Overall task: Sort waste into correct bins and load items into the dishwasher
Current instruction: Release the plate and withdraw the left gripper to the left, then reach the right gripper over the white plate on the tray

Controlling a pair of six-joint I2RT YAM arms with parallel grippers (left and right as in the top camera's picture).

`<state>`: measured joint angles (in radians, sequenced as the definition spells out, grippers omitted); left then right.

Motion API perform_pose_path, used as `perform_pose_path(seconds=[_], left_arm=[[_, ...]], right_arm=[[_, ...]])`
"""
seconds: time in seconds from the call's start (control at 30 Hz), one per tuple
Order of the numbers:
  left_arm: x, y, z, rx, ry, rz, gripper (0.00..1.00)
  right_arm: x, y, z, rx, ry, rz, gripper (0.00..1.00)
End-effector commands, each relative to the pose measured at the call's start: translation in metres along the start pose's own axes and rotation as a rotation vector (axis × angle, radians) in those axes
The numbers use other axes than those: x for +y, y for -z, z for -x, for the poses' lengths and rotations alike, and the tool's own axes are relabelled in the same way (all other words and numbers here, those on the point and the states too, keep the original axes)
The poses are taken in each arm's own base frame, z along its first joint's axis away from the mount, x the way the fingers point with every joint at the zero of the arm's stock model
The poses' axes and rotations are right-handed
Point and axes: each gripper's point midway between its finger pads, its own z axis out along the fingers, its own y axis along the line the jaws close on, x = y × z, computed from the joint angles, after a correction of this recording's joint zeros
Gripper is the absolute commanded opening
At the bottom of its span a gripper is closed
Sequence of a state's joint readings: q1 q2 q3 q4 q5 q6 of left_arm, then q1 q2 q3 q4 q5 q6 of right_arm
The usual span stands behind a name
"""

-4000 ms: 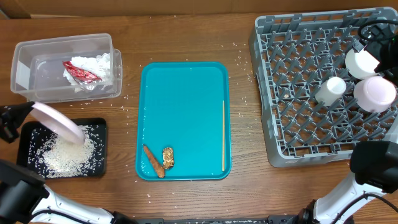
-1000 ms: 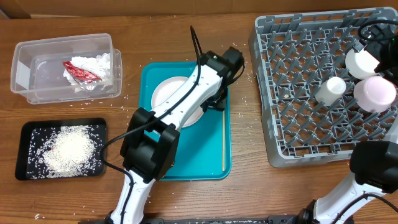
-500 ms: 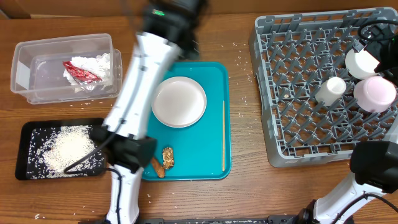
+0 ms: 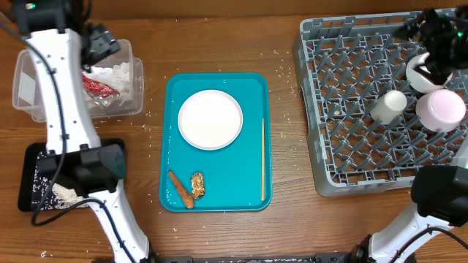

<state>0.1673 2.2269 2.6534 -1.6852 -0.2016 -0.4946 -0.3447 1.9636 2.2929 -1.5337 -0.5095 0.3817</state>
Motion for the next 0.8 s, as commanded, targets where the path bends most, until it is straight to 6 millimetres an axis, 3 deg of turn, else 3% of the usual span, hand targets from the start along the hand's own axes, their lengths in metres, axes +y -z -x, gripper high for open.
perform_pose_path(seconds=[0.0, 0.17, 0.37, 0.53, 0.6, 0.73, 0.77], left_arm=[[0.018, 0.001, 0.006, 0.019, -0.028, -0.037, 1.00], [0.036, -0.002, 0.013, 0.019, 0.013, -0.022, 1.00], [0.039, -0.003, 0.014, 0.019, 0.020, -0.019, 1.00], [0.039, -0.003, 0.014, 0.019, 0.020, -0.019, 1.00], [0.039, -0.003, 0.014, 0.019, 0.020, -0.019, 1.00], [0.039, -0.003, 0.014, 0.019, 0.020, -0.019, 1.00], [0.039, -0.003, 0.014, 0.019, 0.020, -0.020, 1.00]], right_arm=[[0.073, 0.009, -0.038, 0.071, 0.127, 0.213, 1.00], [0.103, -0.036, -0.089, 0.119, 0.298, 0.067, 0.99], [0.139, -0.118, -0.173, 0.155, 0.575, -0.134, 1.00], [0.134, -0.179, -0.216, 0.139, 0.605, -0.315, 1.00], [0.127, -0.212, -0.242, 0.195, 0.648, -0.354, 1.00], [0.110, -0.245, -0.261, 0.256, 0.670, -0.415, 1.00], [0.104, -0.254, -0.263, 0.269, 0.669, -0.431, 0.95]])
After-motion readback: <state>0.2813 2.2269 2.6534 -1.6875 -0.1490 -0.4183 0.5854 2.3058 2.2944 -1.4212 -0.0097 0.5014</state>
